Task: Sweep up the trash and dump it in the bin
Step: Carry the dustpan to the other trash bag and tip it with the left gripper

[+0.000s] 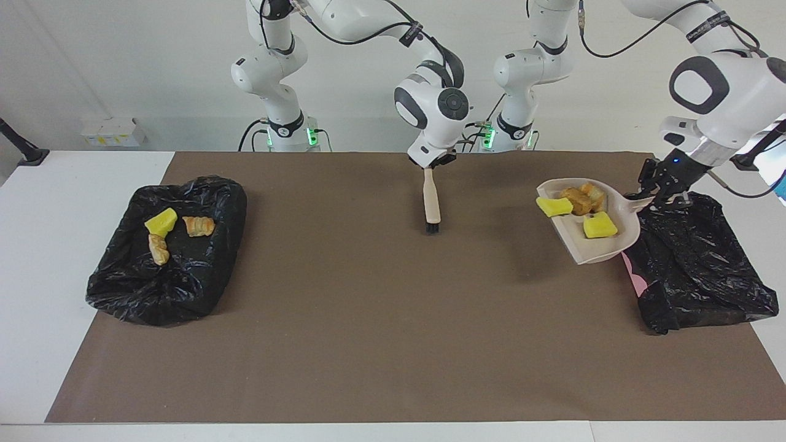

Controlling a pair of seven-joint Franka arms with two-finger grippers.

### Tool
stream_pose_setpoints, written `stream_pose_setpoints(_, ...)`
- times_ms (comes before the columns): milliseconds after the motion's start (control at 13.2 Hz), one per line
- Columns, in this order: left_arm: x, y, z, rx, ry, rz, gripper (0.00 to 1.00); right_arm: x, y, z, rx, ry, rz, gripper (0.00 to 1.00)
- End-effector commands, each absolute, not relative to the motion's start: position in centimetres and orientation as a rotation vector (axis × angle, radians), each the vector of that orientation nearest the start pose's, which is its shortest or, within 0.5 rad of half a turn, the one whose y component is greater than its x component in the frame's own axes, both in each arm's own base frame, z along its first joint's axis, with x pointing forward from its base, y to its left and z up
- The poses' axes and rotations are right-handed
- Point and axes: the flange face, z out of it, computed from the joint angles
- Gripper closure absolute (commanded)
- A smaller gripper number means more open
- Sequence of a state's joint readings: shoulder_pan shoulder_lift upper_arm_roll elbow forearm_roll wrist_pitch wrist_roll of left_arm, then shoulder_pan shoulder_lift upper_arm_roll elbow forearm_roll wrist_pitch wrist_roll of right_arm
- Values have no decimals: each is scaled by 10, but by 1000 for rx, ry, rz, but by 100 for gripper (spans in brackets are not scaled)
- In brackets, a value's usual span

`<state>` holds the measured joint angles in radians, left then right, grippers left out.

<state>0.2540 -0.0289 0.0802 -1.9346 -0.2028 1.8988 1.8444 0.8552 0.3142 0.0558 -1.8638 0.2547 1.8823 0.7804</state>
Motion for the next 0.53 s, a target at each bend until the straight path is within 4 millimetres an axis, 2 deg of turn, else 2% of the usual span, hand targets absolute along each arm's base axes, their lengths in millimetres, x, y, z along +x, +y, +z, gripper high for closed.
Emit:
stream_pose_setpoints(0,517,214,513,-2479,2077,-411,100,346,480,327,-3143,3,614,8)
stream_pose_setpoints(76,509,234,514,-2512,2028,-416,100,351,477,332,-3137,13,611,0)
stream_pose_setpoints(302,493,283,522,-2540,1924,-405,100,377,464,363,-3118,50,555,0)
stream_pose_setpoints(453,506,308,542,-2479,1898,-363,100,396,458,375,-3107,62,507,0)
